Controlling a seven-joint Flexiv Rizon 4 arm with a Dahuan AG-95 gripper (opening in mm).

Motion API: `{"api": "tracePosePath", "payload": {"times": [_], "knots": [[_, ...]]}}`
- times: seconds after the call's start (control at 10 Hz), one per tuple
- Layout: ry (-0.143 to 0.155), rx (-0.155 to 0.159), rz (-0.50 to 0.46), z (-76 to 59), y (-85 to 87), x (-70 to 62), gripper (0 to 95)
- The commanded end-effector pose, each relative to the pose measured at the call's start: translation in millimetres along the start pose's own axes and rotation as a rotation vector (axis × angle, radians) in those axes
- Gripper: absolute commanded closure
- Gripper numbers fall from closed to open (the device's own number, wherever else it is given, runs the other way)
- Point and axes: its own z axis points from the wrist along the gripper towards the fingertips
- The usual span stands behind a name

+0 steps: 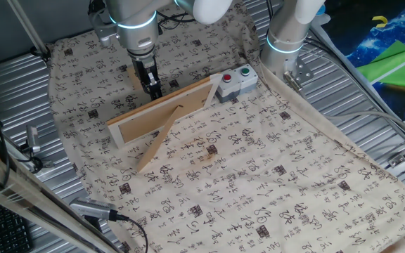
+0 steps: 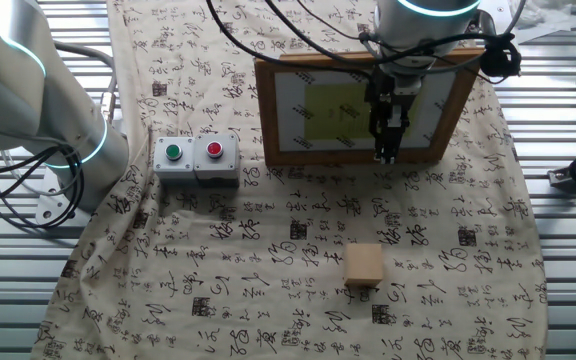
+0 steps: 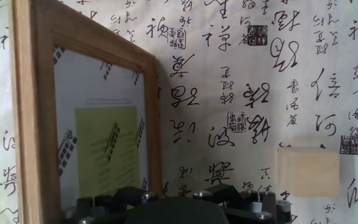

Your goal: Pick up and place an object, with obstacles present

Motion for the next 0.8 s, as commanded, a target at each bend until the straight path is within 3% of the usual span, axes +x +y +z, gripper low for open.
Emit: {"api": "tracePosePath", "payload": {"times": [0.1, 0.8], "knots": [[-0.056, -0.009, 0.058, 0.0, 0.0, 0.2, 95.0], [-0.054, -0.005, 0.057, -1.8, 0.8, 0.0, 95.0]]}}
